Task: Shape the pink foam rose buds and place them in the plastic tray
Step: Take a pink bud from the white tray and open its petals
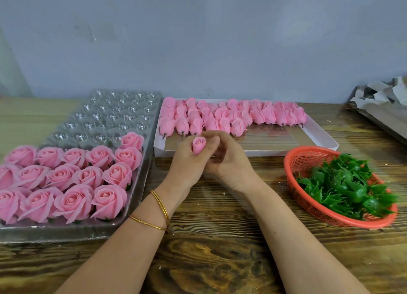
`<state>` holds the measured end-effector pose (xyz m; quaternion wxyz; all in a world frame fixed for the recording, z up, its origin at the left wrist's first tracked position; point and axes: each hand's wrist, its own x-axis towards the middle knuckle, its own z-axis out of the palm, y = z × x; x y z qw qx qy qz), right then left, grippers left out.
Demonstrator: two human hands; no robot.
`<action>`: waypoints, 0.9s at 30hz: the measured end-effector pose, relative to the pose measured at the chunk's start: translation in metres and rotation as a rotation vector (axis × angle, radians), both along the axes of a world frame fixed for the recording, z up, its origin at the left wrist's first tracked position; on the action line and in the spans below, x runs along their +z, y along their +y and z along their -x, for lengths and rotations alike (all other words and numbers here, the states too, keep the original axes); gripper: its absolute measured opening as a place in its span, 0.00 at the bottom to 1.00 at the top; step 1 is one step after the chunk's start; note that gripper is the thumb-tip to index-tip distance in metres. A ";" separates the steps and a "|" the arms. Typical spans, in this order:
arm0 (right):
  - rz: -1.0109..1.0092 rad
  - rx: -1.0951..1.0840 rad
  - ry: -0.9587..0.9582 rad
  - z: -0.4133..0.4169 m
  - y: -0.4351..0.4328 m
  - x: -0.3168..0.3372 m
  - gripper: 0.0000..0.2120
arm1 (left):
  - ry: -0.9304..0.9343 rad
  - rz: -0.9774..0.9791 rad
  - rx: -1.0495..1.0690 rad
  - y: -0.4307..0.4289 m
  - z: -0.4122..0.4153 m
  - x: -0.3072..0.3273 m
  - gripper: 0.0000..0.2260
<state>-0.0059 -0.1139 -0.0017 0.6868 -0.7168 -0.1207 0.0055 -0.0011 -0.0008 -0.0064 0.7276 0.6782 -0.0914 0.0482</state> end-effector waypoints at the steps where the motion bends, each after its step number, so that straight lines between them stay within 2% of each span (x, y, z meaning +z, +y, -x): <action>1: -0.017 0.011 0.017 0.000 -0.001 0.000 0.32 | -0.001 -0.008 -0.005 0.002 -0.001 0.000 0.19; 8: -0.005 0.078 0.042 0.000 -0.004 0.000 0.28 | -0.039 -0.050 -0.004 0.005 0.000 0.001 0.12; 17: 0.060 0.027 -0.039 0.000 0.001 0.000 0.24 | -0.048 0.053 0.047 -0.002 -0.008 -0.008 0.16; 21: 0.120 -0.011 -0.080 -0.001 0.003 -0.002 0.23 | -0.031 -0.020 0.036 0.000 -0.008 -0.011 0.15; 24: 0.117 -0.039 -0.096 0.000 0.003 -0.001 0.24 | -0.029 -0.038 -0.008 0.001 -0.007 -0.010 0.09; 25: 0.107 -0.043 -0.090 0.001 0.003 0.000 0.26 | -0.031 -0.043 -0.013 0.001 -0.006 -0.009 0.09; 27: 0.082 -0.039 -0.059 0.003 0.003 0.002 0.31 | -0.038 -0.046 -0.013 0.001 -0.006 -0.007 0.16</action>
